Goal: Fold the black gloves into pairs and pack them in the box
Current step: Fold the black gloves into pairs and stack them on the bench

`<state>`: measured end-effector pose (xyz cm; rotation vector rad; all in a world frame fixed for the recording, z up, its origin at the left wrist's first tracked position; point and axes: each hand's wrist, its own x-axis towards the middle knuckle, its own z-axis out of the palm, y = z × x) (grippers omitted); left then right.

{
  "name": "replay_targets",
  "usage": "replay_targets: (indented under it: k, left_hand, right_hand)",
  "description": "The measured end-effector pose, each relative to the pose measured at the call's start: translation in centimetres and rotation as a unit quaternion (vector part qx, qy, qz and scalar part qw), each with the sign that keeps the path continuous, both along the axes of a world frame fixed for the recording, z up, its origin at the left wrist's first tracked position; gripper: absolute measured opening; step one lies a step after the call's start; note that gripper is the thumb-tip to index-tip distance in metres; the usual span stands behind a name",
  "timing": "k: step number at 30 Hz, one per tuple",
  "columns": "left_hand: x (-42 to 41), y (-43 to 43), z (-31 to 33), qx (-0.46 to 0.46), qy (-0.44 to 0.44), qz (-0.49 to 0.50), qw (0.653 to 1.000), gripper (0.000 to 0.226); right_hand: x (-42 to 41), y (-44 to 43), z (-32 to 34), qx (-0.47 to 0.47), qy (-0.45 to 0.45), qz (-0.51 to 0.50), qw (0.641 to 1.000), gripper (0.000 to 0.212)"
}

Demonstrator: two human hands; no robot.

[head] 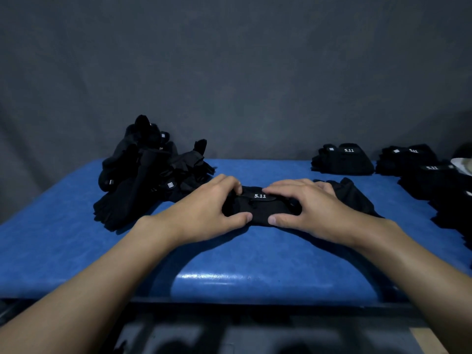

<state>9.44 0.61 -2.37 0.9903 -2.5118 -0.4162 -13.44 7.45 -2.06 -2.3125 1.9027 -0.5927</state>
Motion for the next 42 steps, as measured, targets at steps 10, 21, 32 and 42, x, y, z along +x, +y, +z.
replay_targets:
  k: [10,21,32,42]
  left_hand:
    - [-0.9,0.0,-0.2,-0.037,0.012,0.023,0.999,0.037]
    - [-6.3,-2.8,0.8,-0.032,-0.033,0.039,0.998,0.040]
    - [-8.1,-3.8,1.5,-0.027,-0.084,0.019,0.996,0.043]
    - [-9.4,-3.2,1.5,-0.024,-0.057,-0.014,0.998,0.040]
  right_hand:
    - [-4.4,4.7,0.6,0.021,0.021,-0.134,0.991,0.070]
    - [-5.1,9.6,-0.2,0.055,0.009,-0.086,0.995,0.066]
    - [-2.5,10.1,0.3,0.064,-0.002,0.014,0.998,0.065]
    - [-2.9,9.1,1.6,0.015,-0.081,0.009,0.997,0.070]
